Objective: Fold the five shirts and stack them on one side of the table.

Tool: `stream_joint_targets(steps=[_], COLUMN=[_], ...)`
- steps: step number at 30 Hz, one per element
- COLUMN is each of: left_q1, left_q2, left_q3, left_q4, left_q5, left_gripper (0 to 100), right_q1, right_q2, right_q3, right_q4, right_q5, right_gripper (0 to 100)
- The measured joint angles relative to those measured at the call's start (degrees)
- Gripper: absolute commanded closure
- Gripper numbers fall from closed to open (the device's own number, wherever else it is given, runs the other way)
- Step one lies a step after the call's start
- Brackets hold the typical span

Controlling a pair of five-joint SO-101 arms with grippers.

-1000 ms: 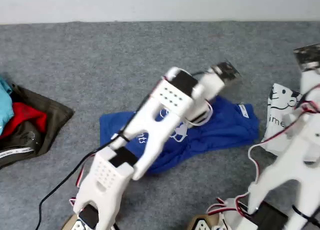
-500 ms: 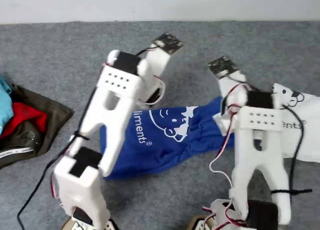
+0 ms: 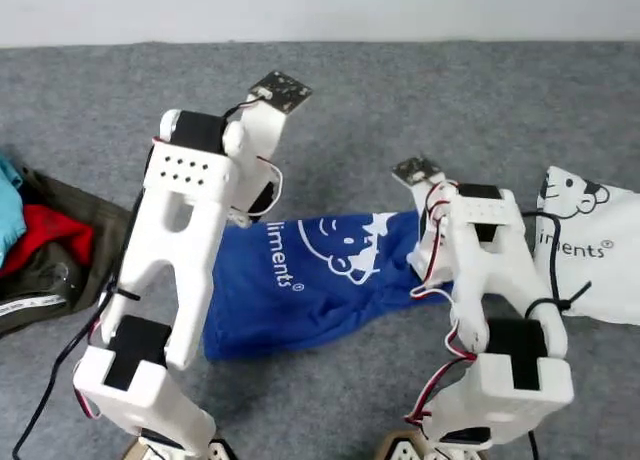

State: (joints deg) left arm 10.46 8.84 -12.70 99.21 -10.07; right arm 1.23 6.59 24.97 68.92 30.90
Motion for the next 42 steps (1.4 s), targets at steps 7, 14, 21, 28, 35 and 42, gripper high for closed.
stream_joint_targets(steps=[7, 14, 21, 28, 35, 42], left_q1=[0.0, 0.0, 0.0, 0.0, 0.0, 0.0], left_q2=[-0.2, -0.2, -0.2, -0.2, -0.2, -0.2], left_q3=[0.0, 0.0, 0.0, 0.1, 0.1, 0.1], left_q4=[0.0, 0.1, 0.1, 0.1, 0.1, 0.1], left_q5=[0.0, 0.0, 0.0, 0.0, 0.0, 0.0], left_gripper=[98, 98, 98, 98, 98, 98], right_q1=[1.7, 1.7, 1.6, 1.6, 1.6, 4.3], right_q2=[-0.4, -8.6, -9.5, -4.6, 6.5, 8.9], right_q3=[0.0, -0.1, -4.6, -4.6, -10.5, -13.0], right_q4=[5.9, 6.0, 5.6, 1.1, 0.9, 0.9], right_q5=[1.5, 1.6, 1.6, 1.6, 1.6, 1.7], right_gripper=[98.9, 97.3, 84.3, 84.3, 87.1, 99.1])
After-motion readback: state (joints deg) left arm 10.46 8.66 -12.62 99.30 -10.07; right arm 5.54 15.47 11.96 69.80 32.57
